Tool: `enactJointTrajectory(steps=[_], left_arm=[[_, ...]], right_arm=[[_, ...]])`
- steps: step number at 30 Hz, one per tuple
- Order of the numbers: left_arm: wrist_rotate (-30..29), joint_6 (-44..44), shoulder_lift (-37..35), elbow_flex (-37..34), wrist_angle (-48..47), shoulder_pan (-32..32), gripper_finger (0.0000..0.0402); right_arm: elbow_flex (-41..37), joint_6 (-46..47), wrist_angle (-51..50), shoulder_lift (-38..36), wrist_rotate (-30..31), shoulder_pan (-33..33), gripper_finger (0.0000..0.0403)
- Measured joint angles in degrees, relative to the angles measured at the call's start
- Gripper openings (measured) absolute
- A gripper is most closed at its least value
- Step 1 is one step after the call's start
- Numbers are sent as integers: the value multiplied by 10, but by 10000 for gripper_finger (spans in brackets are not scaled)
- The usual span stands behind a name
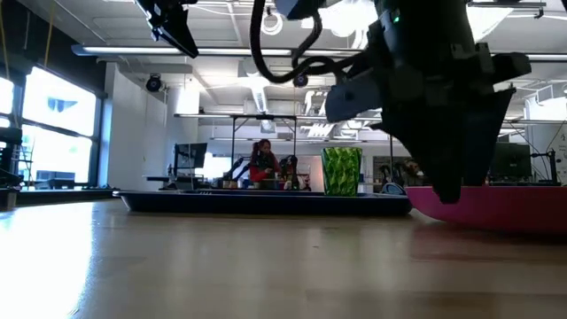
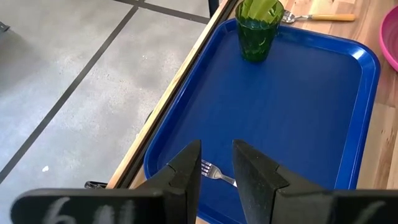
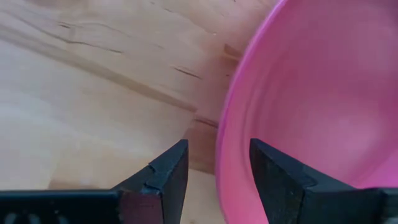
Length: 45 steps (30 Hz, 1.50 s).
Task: Pick and place plate/cup/fork/spoon on tray
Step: Put the pink plate on the blue tray
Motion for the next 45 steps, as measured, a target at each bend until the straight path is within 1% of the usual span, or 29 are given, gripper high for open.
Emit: enactJointTrajectory(steps=[7, 10, 15, 19, 27, 33, 39, 45], left_arm=[[0, 0, 0, 0, 0, 0, 81], [0, 0, 0, 0, 0, 0, 81], [0, 0, 0, 0, 0, 0, 81], [0, 0, 0, 0, 0, 0, 81], [0, 1, 0, 0, 0, 0, 81], [0, 0, 0, 0, 0, 0, 81], [0, -3, 0, 0, 0, 0, 81], [2, -5, 0, 0, -2, 0, 81]], right_arm=[[0, -7, 3, 19, -12, -3, 132], [-17, -3, 17, 19, -15, -4, 128], [-52, 1, 40, 15, -55, -5, 122], [-52, 1, 45, 15, -54, -4, 92], [-54, 2, 32, 16, -53, -6, 11], [-53, 5, 25, 6, -47, -4, 8], [-6, 15, 1, -6, -16, -1, 2], [72, 4, -40, -6, 23, -3, 1]])
